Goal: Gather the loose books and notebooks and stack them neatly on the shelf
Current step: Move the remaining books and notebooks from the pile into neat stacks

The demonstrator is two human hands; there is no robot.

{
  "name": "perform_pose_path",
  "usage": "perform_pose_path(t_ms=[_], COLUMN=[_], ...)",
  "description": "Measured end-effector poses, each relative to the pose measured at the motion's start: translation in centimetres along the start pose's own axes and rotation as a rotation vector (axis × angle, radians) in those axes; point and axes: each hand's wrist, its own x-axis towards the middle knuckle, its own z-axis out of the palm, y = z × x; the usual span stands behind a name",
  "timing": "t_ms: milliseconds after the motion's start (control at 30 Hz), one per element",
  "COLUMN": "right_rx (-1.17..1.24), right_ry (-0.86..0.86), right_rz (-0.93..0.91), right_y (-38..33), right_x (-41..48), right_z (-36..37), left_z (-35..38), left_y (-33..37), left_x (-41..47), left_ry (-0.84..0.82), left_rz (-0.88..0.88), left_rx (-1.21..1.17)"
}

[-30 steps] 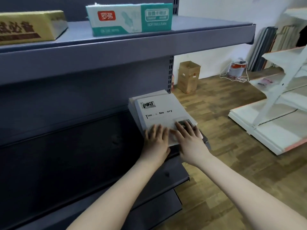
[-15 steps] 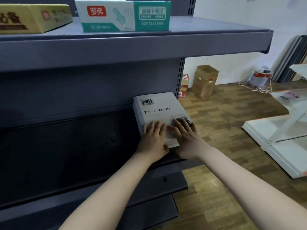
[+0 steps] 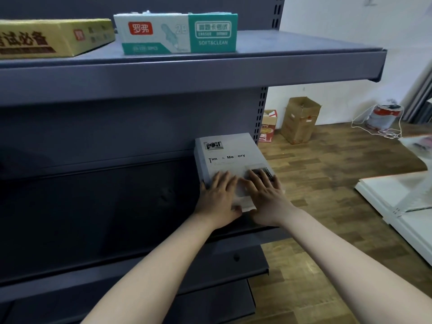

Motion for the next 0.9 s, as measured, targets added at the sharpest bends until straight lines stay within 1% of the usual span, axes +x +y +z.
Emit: perform_pose_path(t_ms=[233, 367, 433, 500, 567, 633, 700, 767, 833, 900], right_rx=[0.06, 0.069, 0.1, 0.191, 0.261, 0.315, 0.419, 0.508, 0.537, 0.529], right_ry=[0.019, 0.023, -0.008, -0.054, -0.031, 0.017, 0.026, 0.041, 0.068, 0.073], right_rz=[0.045, 0.04, 0.03, 0.033, 0.061, 0.127, 0.163, 0.158, 0.148, 0.137], right_y=[0.6, 0.9, 1.0, 1.3, 2.0, 2.8, 3.1, 2.9, 2.7, 2.7], right_x=[-0.2, -0.5, -0.4, -0.4, -0.4, -0.6, -0.6, -0.5, -0.4, -0.5], right_z=[0.0, -0.2, -0.4, -1.2, -1.9, -1.7, -1.0, -0.3, -0.1, -0.1], left_z=[-0.2, -0.3, -0.7, -1.1, -1.2, -1.1, -0.9, -0.9, -1.0, -1.0], left_y=[0.0, -0.1, -0.2, -0.4, -0.9, -1.6, -1.9, -1.9, -1.8, -1.8], left_x=[0.1, 0.2, 0.2, 0.0, -0.4, -1.0, -1.4, -1.5, -1.4, -1.3], left_ry=[-0.018, -0.044, -0.072, -0.084, -0.067, -0.068, -0.106, -0.139, -0.161, -0.185], left_rz=[0.003, 0.009, 0.023, 0.03, -0.011, -0.079, -0.122, -0.123, -0.102, -0.086], left_rx=[-0.048, -0.032, -0.022, -0.031, -0.049, -0.072, -0.136, -0.26, -0.349, -0.366])
